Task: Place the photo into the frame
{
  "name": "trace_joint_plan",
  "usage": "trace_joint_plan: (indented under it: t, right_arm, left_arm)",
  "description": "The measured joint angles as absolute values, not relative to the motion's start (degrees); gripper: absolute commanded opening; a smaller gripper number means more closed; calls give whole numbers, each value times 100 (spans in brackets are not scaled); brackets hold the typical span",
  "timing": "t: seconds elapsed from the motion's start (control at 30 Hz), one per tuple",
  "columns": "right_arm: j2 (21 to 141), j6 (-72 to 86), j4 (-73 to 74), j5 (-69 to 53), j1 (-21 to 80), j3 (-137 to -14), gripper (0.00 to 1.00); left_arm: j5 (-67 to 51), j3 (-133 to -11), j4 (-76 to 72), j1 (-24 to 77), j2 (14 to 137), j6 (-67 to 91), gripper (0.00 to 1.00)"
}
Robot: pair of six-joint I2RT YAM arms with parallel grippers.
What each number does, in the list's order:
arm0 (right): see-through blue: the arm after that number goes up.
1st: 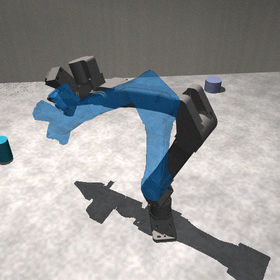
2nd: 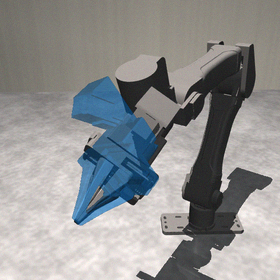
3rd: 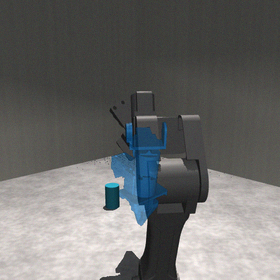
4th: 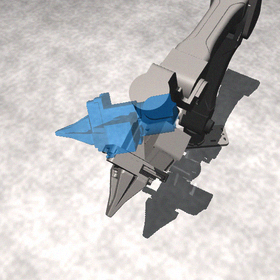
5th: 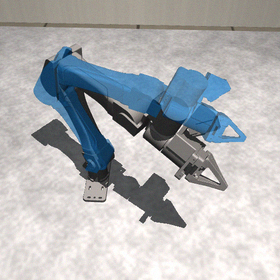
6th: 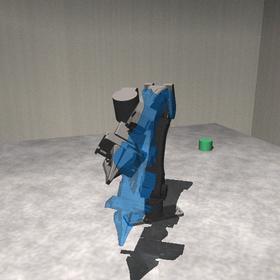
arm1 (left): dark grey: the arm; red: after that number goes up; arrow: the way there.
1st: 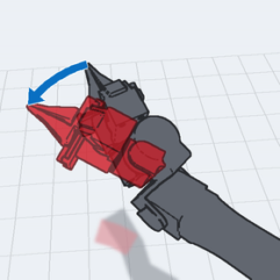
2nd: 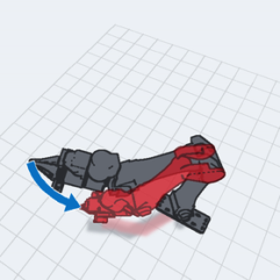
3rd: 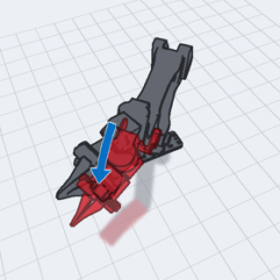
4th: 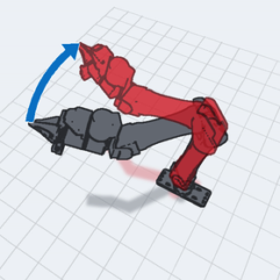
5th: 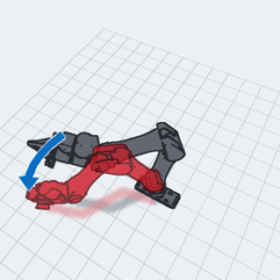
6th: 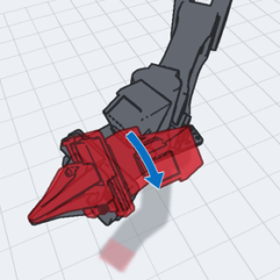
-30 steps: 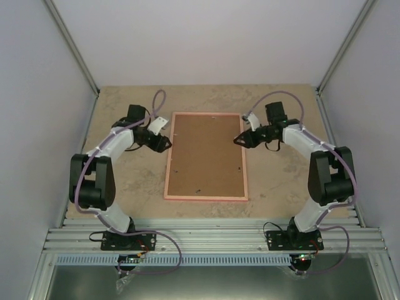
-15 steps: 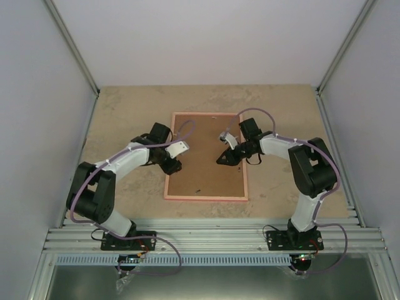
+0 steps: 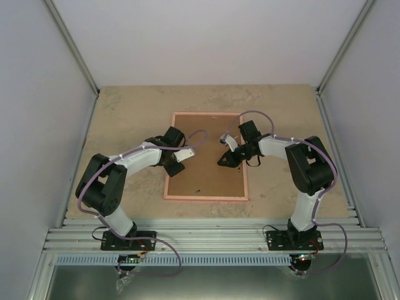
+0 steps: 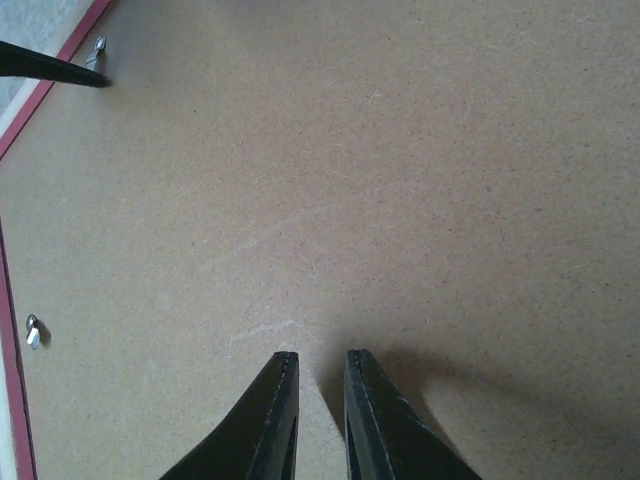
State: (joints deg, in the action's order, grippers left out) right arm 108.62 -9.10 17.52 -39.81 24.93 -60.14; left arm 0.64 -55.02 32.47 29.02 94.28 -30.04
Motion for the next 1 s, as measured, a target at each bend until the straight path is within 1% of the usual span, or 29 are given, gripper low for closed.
trace_joint_plan:
  t: [0.4,0.63,0.8,1.0]
  right_arm:
    - [10857,-926,1396,-4014,2460,-5828,15]
    - [10855,-967,1267,-4023,2462,-5789,15]
    - [10833,-1035,1188,-4014,2462,-5734,15]
    - [10825,-1076,1127,-4007,2462,-5712,15]
  left_arm:
    - [910,-5513,3632,2939,9400,-3277,58]
    - [1022,-5586,3747,2945,9478,-3275,45]
    - [1022,-5577,3778,2947,9489,-3328,33]
    - [998,-5561,3736,2952,9498,-3369,28]
